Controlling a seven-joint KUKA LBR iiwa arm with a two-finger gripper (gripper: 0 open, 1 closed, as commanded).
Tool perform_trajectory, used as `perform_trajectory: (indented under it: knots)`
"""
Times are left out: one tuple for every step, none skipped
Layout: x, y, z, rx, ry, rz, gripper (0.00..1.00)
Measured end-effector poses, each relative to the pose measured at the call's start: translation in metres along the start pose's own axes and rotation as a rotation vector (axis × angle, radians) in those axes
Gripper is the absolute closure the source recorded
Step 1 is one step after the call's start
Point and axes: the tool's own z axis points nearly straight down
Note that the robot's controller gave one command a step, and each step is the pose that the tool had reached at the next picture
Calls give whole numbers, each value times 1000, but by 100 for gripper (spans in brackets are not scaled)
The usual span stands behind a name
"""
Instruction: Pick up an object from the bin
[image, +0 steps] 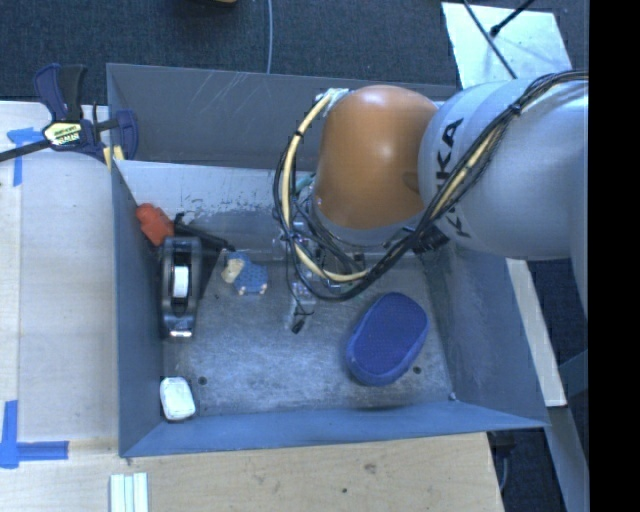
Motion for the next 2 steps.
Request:
perform_trajectory:
  knots:
    - [-65,16,124,0,5,26,0]
    - [-66,12,93,-1,-3,171,0]
